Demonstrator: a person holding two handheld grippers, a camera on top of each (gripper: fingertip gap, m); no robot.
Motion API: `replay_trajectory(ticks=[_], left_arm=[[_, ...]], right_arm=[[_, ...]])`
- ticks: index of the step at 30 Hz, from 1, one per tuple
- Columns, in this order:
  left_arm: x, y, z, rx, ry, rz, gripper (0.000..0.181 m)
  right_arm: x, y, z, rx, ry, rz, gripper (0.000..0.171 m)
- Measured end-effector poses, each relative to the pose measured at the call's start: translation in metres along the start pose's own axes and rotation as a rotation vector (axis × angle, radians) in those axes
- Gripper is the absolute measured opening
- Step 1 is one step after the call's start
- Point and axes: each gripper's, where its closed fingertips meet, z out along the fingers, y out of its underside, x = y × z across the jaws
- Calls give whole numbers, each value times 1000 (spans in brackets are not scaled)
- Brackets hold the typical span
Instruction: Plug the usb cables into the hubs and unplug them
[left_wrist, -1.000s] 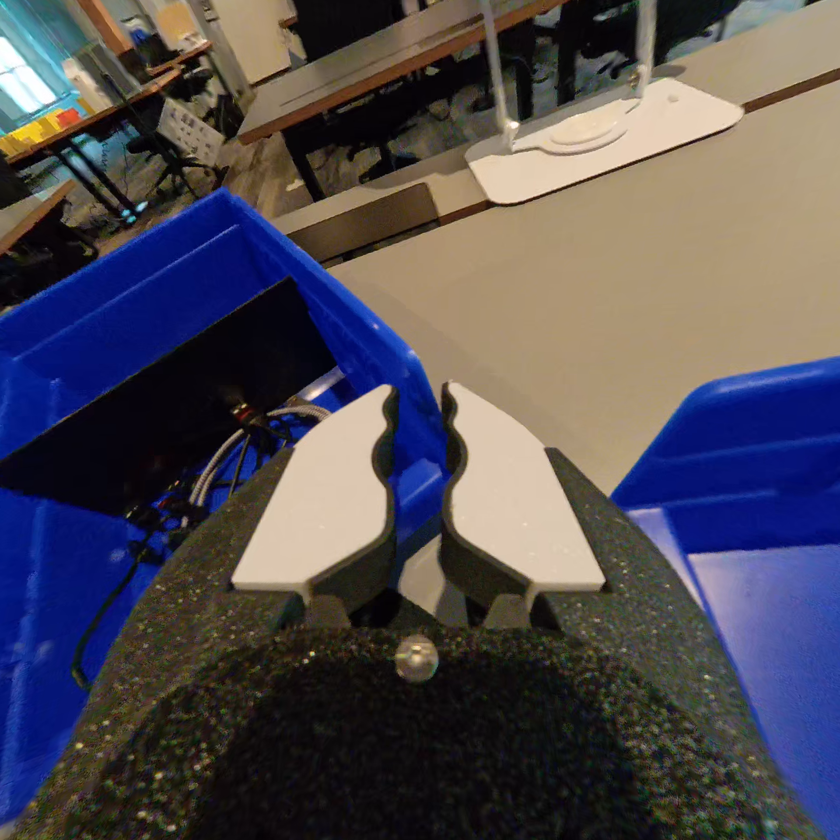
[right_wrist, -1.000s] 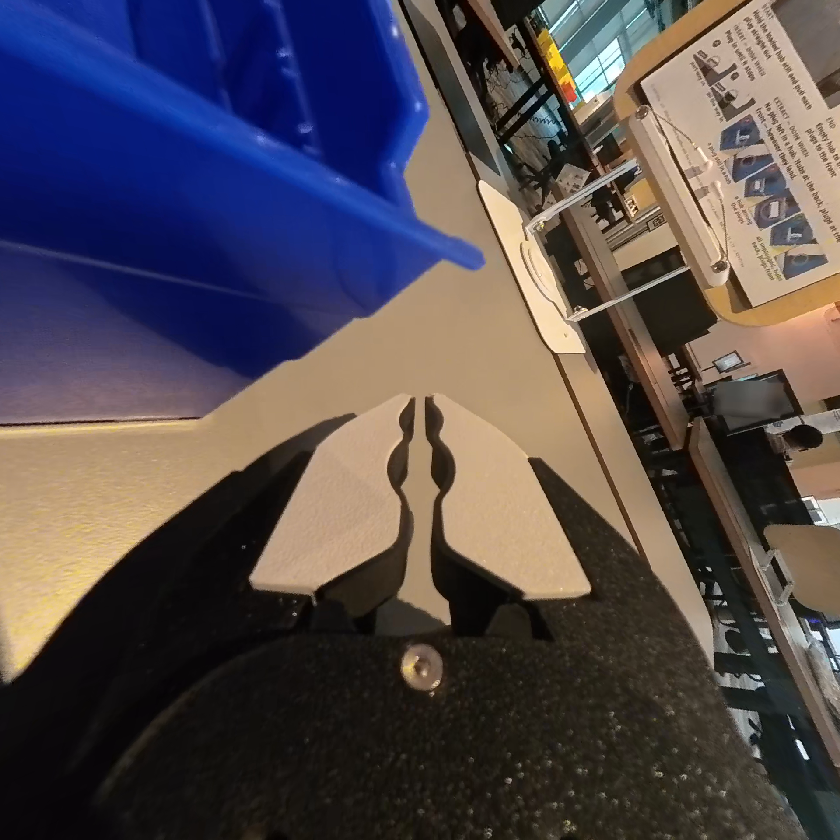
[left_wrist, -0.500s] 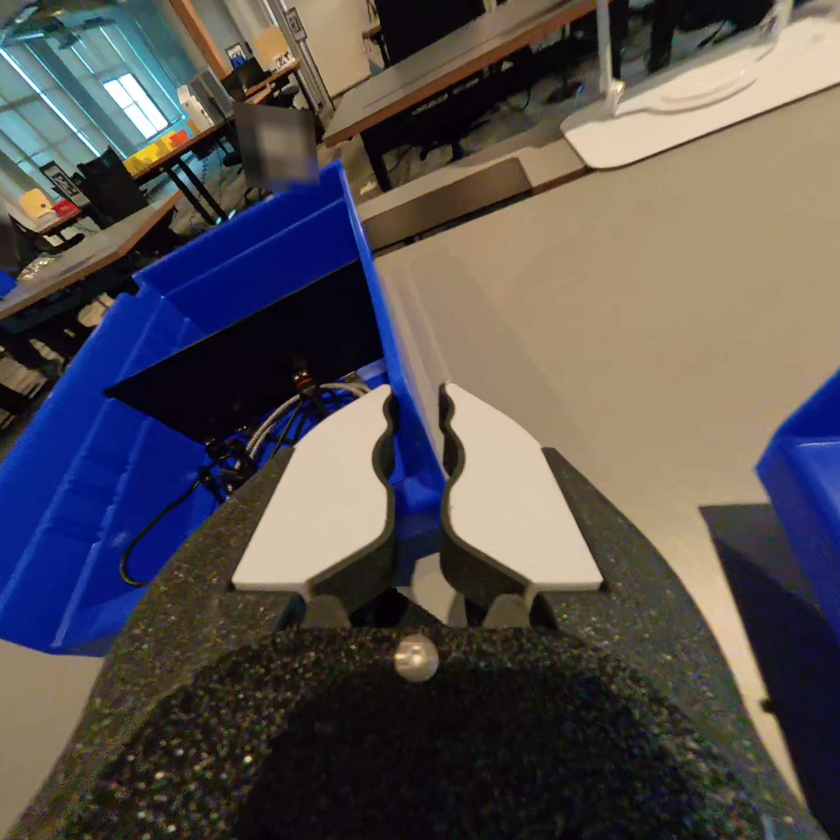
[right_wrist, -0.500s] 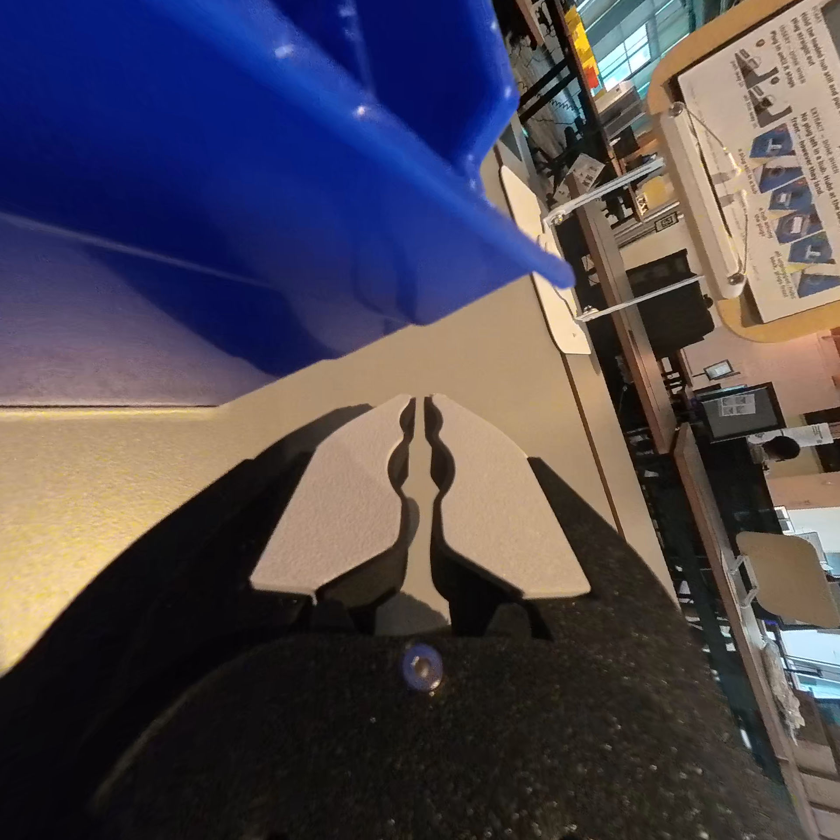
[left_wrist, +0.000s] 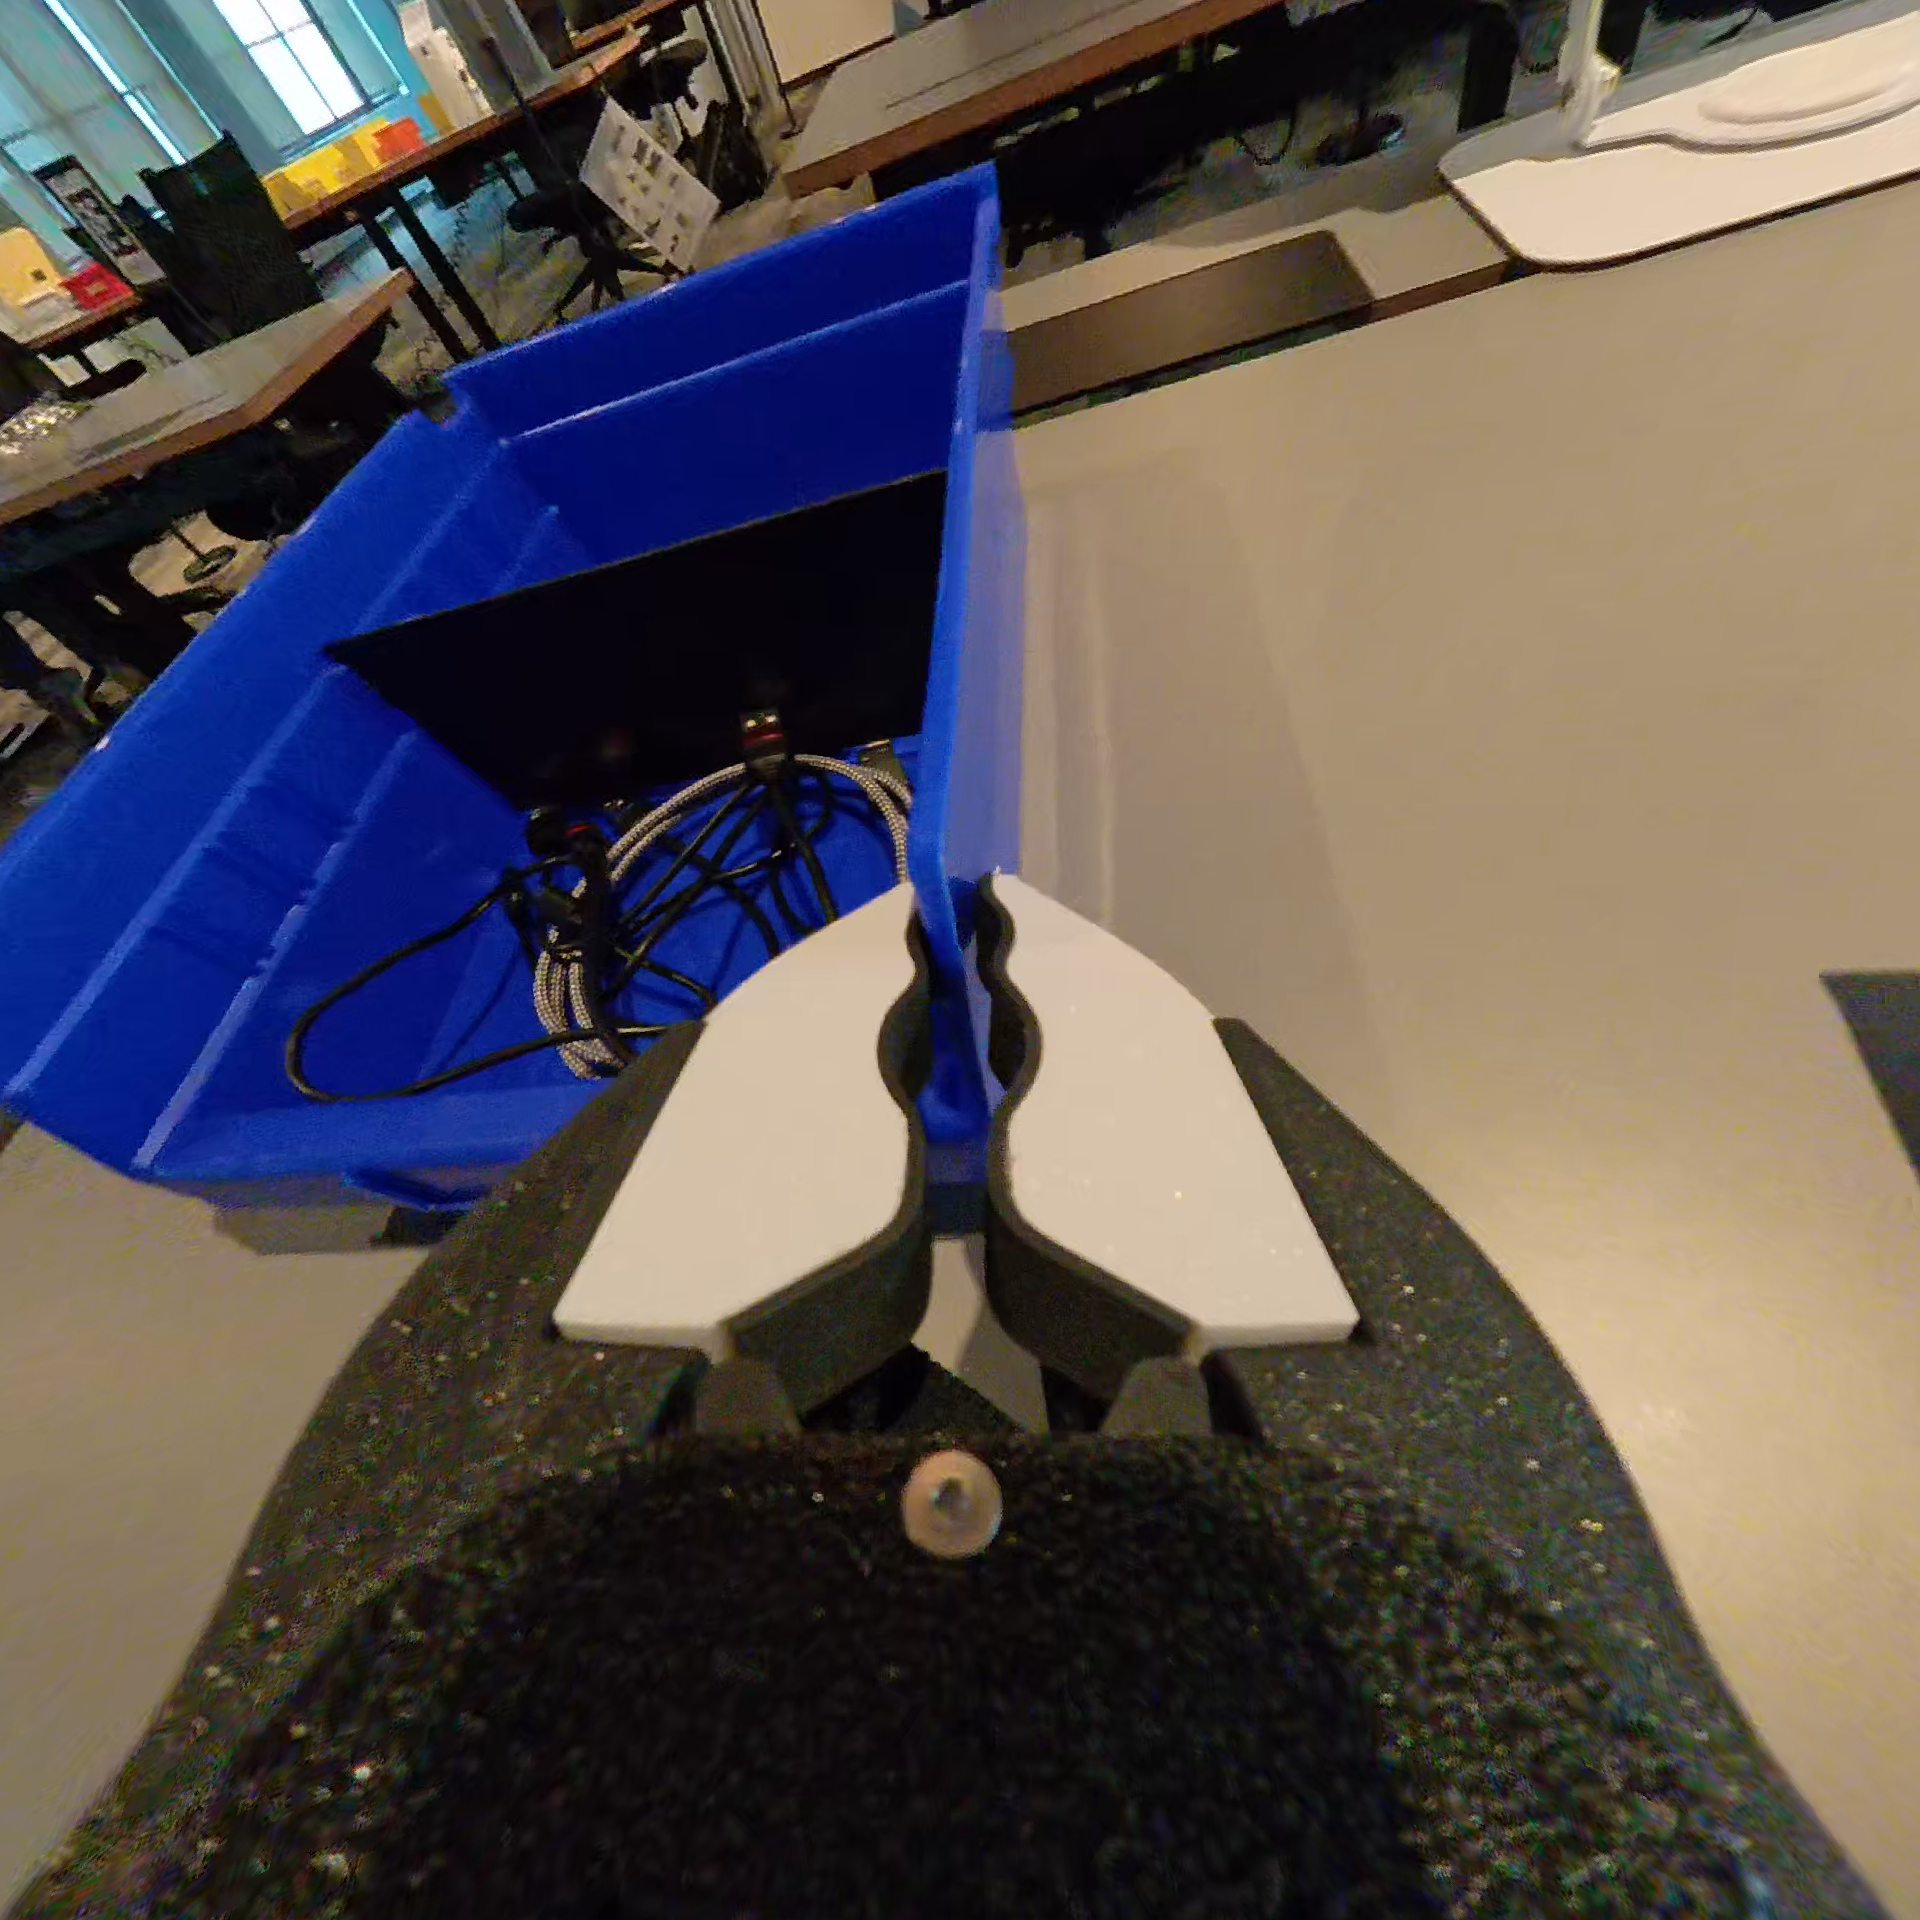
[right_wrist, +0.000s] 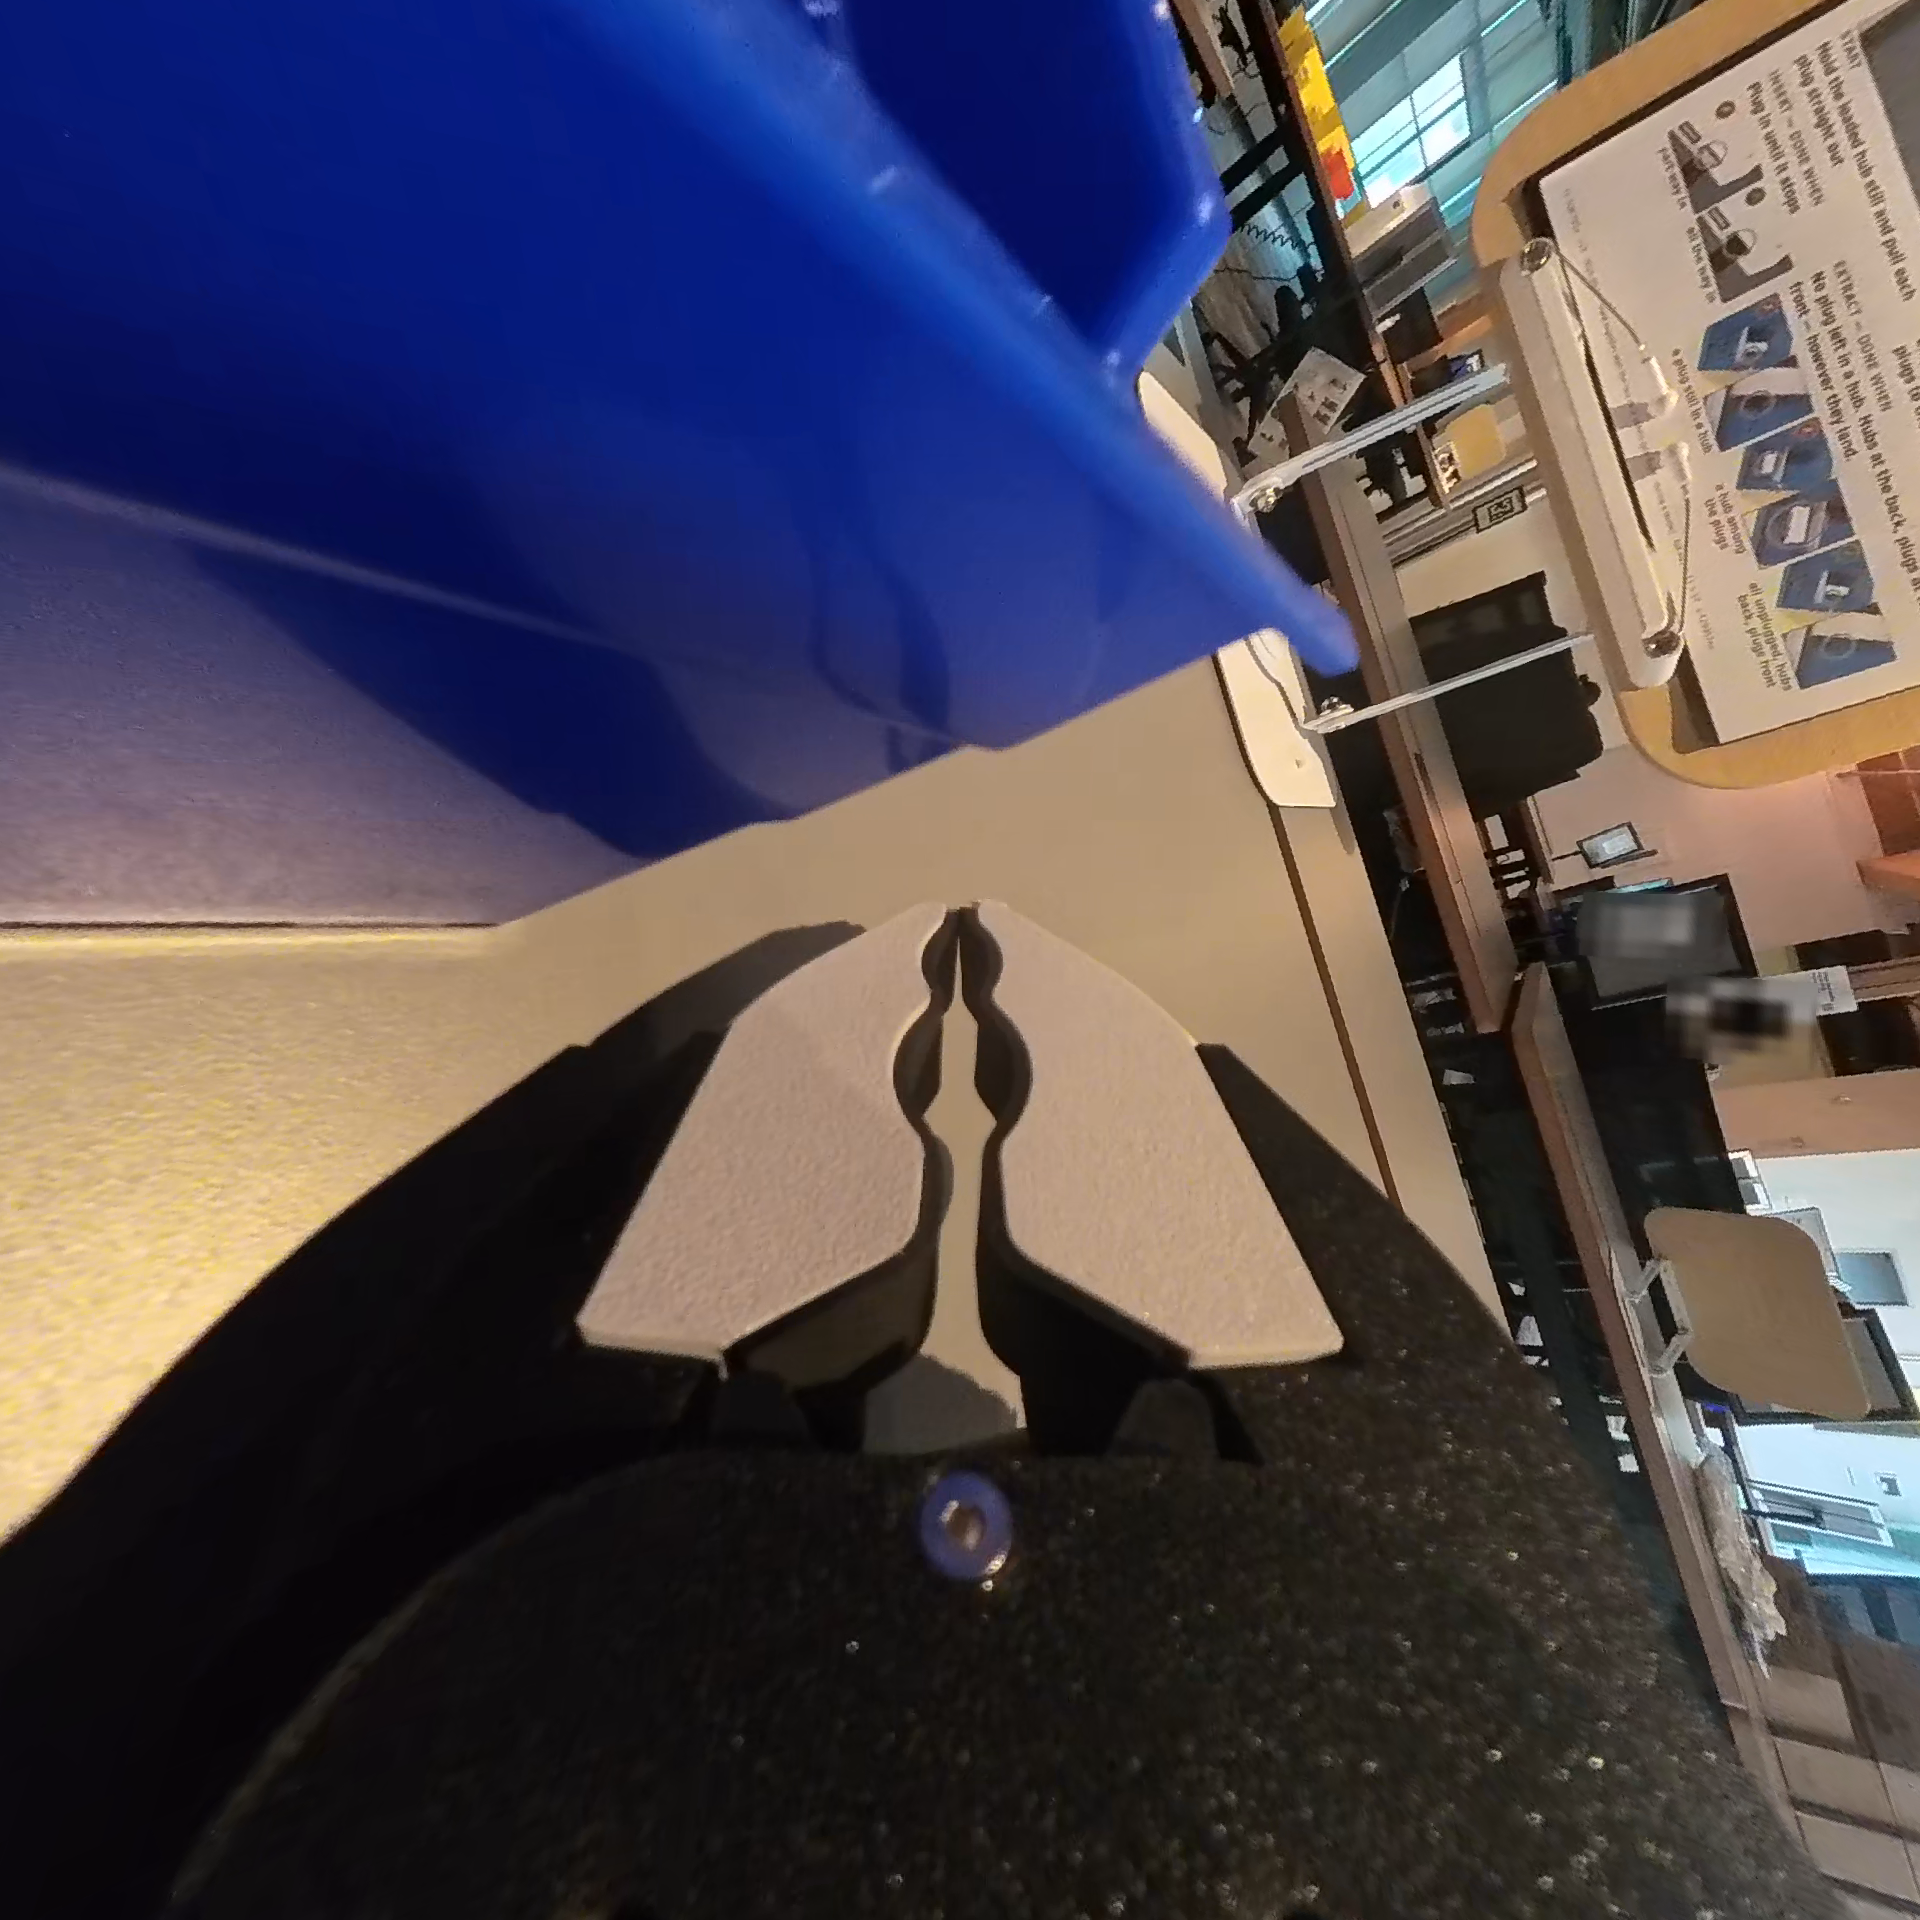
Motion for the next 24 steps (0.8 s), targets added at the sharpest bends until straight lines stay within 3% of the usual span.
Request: replay_trajectory(ticks=[6, 13, 24], left_arm=[[-20, 15, -23, 8, -46, -65, 6], [-35, 28, -44, 7, -94, -12, 5], [-69, 35, -33, 42, 75, 17, 4]], right_arm=[[1, 0, 0, 2, 8, 0, 0], [1, 0, 0, -2, 14, -5, 0], [2, 1, 0, -12, 30, -6, 0]])
